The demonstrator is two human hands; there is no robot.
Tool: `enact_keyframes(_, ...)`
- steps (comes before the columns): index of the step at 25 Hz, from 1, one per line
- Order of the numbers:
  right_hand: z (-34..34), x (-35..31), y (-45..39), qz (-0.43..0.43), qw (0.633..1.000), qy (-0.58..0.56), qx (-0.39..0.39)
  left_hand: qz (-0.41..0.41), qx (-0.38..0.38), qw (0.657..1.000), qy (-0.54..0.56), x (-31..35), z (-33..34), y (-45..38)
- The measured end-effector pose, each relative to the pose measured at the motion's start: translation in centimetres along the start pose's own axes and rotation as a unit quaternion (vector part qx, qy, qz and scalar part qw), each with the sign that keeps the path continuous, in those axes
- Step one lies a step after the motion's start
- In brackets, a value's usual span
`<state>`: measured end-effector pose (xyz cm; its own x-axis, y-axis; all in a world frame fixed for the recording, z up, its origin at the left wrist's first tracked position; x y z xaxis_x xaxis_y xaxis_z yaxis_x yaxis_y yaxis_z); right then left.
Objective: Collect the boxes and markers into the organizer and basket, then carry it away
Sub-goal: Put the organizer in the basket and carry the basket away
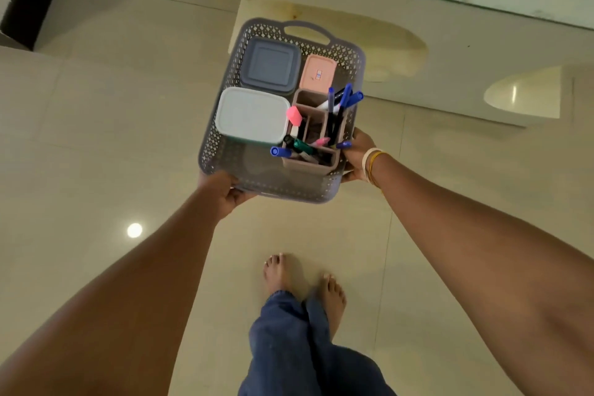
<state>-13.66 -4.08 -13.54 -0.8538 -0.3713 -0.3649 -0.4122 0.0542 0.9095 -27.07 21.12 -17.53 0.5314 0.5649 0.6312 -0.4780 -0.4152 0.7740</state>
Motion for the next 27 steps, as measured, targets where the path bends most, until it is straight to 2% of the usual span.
enact_keyframes(7,-2.1,-3.1,-13.3,-0.069,0.995,-0.040,0.057,0.029,-0.052,0.998,0.003,-3.9,7.1,-13.6)
enact_keyframes(11,-3.1,-7.5,-20.9,-0.116,0.986,-0.085,0.085,0.086,-0.044,0.995,-0.029,-1.5,11.6,-22.9)
enact_keyframes(13,-3.6,-10.5,-24.3,-0.143,0.979,-0.103,0.098,0.118,-0.066,0.991,-0.016,0.1,14.5,-26.7)
enact_keyframes(17,-5.2,-15.9,-31.0,-0.190,0.970,-0.100,0.113,0.148,-0.054,0.987,0.012,1.6,18.7,-32.2)
enact_keyframes(22,-6.6,-19.1,-36.0,-0.200,0.939,-0.270,0.069,0.183,-0.060,0.980,0.047,4.4,23.2,-36.1)
enact_keyframes(25,-7.6,-19.5,-38.1,-0.201,0.909,-0.361,0.060,0.185,-0.089,0.979,0.015,6.0,26.0,-35.6)
enact_keyframes(27,-7.4,-19.8,-40.3,-0.205,0.882,-0.424,0.025,0.176,-0.111,0.978,-0.028,6.8,27.5,-35.0)
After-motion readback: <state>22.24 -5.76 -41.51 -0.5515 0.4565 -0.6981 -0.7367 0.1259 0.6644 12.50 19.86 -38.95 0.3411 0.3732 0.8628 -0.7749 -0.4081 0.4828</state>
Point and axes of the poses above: each hand's wrist, its own y-axis away from the middle knuckle, its own z-axis out of the palm, x = y × z, the point moved 10 cm from there along -y, towards the middle knuckle, and after that the axes turned 13 degrees about z, right-handed, at the moved point
